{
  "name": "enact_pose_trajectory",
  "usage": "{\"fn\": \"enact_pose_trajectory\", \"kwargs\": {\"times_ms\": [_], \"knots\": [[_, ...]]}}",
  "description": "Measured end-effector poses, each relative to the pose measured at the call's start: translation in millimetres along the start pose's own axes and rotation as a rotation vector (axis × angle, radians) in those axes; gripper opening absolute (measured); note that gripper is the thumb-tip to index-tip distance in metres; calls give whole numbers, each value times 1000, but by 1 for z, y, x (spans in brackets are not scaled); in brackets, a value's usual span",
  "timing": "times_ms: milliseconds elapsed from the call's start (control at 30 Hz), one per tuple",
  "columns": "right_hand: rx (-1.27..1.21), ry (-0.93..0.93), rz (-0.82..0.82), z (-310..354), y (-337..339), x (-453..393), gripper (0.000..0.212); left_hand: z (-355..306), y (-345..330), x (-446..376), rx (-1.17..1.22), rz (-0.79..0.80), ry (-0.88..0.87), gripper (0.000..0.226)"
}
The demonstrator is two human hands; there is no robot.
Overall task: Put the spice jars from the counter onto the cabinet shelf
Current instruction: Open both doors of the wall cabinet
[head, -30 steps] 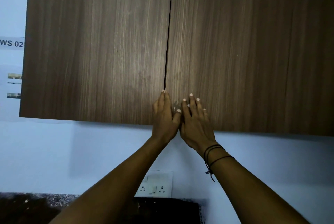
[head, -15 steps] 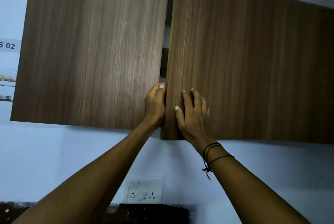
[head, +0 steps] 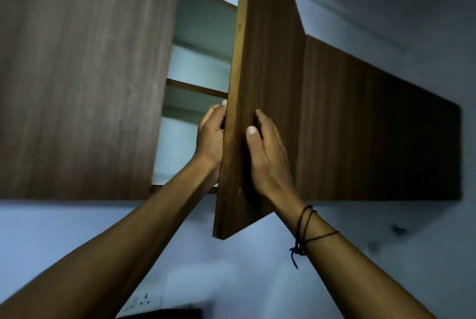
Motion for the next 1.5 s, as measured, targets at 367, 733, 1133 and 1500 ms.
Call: {"fn": "enact_pose_trajectory", "kwargs": {"times_ms": [367, 733, 1133, 1500], "knots": [[-184, -39, -46, 5, 118, 14, 48, 37, -128, 32, 98, 241, -95, 47], [-173, -338, -326, -47, 252, 28, 44, 111, -260, 55, -444, 298, -298, 74], [-61, -500, -528, -105, 327, 36, 42, 189, -332, 52, -732, 423, -389, 73], [109, -427, -695, -112, 325, 39, 41, 197, -331, 47, -811, 472, -442, 74]]}}
Point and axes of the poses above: each hand's wrist, its own x-axis away from the middle knuckle, its own y-axis out of the back of the hand, z = x × y, the point moved 3 cm from there along -x, towards the middle knuckle, and after that the axes turned 1 degree about -z, right-handed, at the moved point
